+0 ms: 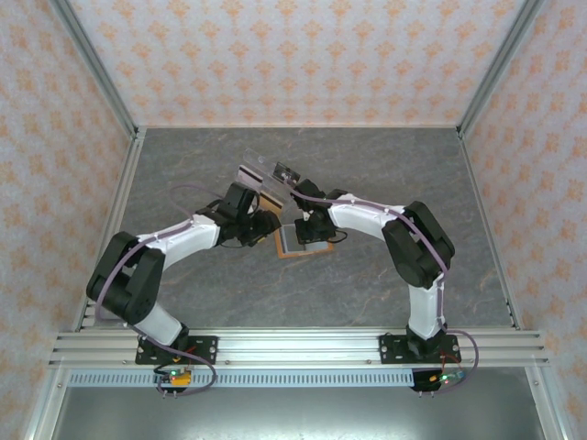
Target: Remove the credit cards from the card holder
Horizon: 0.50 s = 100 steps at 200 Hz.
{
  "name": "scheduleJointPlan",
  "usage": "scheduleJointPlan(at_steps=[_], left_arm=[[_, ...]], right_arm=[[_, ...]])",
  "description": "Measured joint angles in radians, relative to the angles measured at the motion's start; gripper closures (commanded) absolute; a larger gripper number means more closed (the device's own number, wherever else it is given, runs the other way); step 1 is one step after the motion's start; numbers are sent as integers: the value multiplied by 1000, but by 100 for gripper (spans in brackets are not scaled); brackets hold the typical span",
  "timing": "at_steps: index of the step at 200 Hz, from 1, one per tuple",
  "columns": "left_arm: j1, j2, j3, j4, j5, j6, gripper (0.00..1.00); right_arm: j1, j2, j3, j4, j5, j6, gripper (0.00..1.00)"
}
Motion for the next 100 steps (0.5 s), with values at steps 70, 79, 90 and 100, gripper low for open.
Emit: scheduleJointPlan(at_steps=[70, 79, 90, 100], left_arm=[[-36, 103, 46, 48, 36, -8, 69], [-36, 108, 49, 50, 41, -8, 69], [-36, 115, 53, 55, 45, -8, 70], [-36, 119, 55, 59, 47, -8, 70]], right_arm=[[-6, -2, -7, 8, -5, 3, 75], [-6, -2, -7, 8, -5, 3, 75], [-6, -2, -7, 8, -5, 3, 75], [-6, -2, -7, 9, -5, 3, 75]])
